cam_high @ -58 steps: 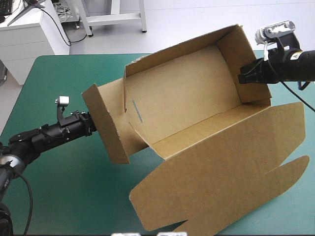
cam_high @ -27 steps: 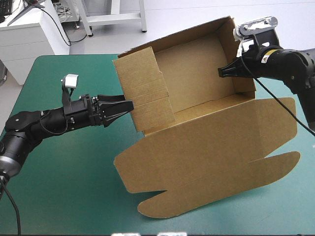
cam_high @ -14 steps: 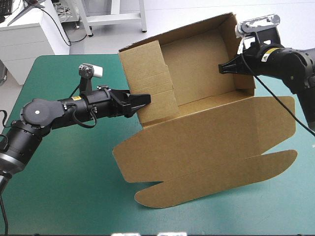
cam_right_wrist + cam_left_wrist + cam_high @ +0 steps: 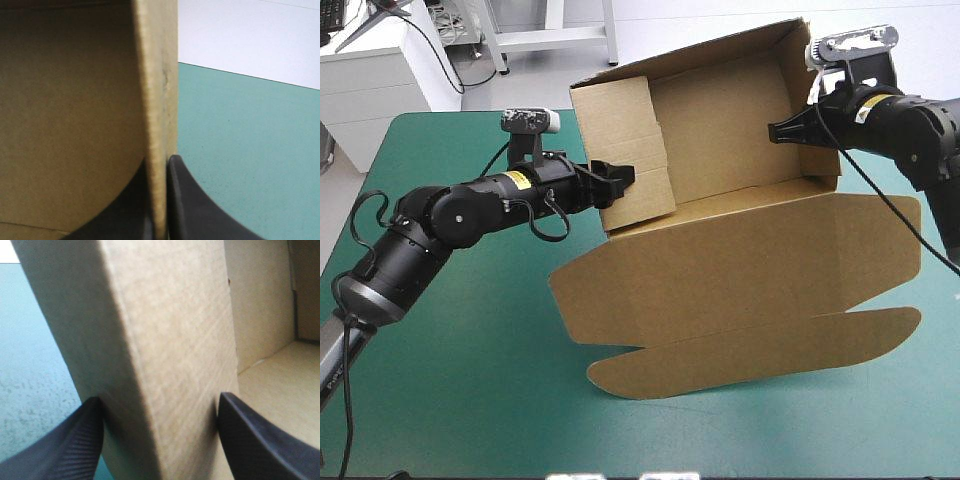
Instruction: Fold the box
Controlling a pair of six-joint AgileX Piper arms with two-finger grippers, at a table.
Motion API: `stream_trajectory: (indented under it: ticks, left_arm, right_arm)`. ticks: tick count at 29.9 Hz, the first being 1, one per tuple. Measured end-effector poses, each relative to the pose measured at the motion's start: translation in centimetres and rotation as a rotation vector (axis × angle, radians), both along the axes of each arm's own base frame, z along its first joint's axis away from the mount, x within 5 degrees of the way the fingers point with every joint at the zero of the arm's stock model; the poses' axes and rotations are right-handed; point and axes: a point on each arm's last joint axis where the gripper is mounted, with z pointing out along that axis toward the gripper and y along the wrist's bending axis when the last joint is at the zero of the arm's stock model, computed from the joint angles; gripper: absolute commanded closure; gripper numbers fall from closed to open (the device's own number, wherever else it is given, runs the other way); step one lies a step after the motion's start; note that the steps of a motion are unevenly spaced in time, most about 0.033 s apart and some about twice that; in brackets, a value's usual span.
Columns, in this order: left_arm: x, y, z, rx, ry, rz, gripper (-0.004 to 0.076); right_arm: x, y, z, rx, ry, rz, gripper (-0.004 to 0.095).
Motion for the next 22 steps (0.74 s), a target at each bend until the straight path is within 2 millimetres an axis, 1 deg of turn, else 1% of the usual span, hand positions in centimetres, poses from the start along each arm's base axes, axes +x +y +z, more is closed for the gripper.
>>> stream_trajectory:
  ticks: [4, 6, 8, 12, 13, 18, 22]
  left_arm:
    - [0.6, 0.3, 0.3, 0.027, 0.009, 0.099, 0.0297]
    - [0.9, 0.6, 0.2, 0.037, 0.009, 0.141, 0.0320]
    - [1.0, 0.7, 0.2, 0.041, 0.006, 0.160, 0.0402]
    - [1.3, 0.8, 0.1, 0.057, 0.006, 0.175, 0.0694]
    - [1.4, 0.8, -0.1, 0.066, 0.010, 0.180, 0.0730]
    - [2.4, 0.9, -1.4, 0.131, 0.041, 0.198, 0.0727]
    - [3.0, 0.7, -2.6, 0.170, 0.094, 0.198, 0.0727]
  right_arm:
    - [0.3, 0.4, -0.3, 0.046, 0.022, 0.009, 0.0916]
    - [0.6, 0.7, -0.6, 0.075, 0.040, 0.019, 0.0916]
    - [0.9, 0.9, -0.9, 0.086, 0.052, 0.025, 0.0916]
    - [1.4, 1.1, -1.3, 0.089, 0.066, 0.027, 0.0916]
    - [1.6, 1.1, -1.4, 0.090, 0.071, 0.028, 0.0916]
    - [2.1, 1.4, -2.3, 0.101, 0.125, 0.034, 0.0916]
    - [3.3, 1.8, -3.8, 0.091, 0.195, 0.032, 0.0918]
